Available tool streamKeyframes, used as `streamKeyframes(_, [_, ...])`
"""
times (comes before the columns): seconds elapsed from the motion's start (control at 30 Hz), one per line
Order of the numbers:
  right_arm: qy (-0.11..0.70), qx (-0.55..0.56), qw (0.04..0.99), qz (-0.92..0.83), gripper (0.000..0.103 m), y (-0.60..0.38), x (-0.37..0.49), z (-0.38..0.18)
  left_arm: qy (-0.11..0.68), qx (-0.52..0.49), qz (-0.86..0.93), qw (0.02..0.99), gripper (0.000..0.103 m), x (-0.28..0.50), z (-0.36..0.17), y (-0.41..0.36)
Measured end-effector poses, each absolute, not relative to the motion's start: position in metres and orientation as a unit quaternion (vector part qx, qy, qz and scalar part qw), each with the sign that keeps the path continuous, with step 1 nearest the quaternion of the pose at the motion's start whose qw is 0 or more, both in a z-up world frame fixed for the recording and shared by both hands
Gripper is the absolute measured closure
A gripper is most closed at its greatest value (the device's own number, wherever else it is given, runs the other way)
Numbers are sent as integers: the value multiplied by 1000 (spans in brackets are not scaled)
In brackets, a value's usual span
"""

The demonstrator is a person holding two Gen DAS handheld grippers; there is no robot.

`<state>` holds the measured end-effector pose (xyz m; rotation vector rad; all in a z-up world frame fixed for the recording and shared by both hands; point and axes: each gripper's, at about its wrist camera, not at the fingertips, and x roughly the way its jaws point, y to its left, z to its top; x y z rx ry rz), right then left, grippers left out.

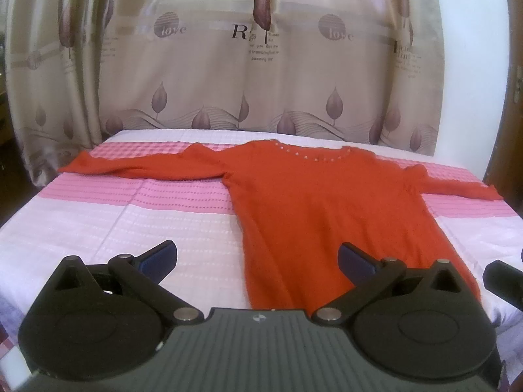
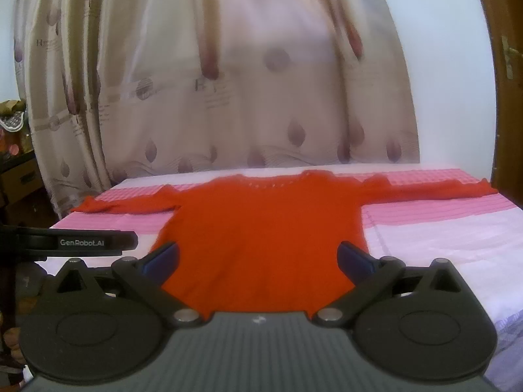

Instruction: Fold small clothes

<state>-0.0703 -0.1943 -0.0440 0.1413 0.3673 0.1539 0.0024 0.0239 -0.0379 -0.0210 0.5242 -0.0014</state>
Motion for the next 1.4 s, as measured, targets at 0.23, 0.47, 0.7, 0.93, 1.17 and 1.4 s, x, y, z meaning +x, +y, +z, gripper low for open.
streamKeyframes(0.23, [186,66,977,79,0,-191,-70,-43,263,-14,2,965,0,4,-38,30])
streamKeyframes(0.47, [190,64,976,84,0,-190,-69,-44,271,-16,4,962,0,8,-39,34])
streamKeyframes(0.7, [192,66,975,85,0,-190,-68,-44,277,-18,11,961,0,13,-41,38])
streamKeyframes(0.93, [199,64,974,91,0,-186,-60,-46,285,-26,27,958,0,24,-43,53])
streamKeyframes(1.17, [212,62,971,96,0,-182,-48,-48,291,-29,48,955,0,41,-44,71])
streamKeyframes(1.4, [220,50,969,103,0,-172,-32,-46,294,-37,72,952,0,62,-46,97])
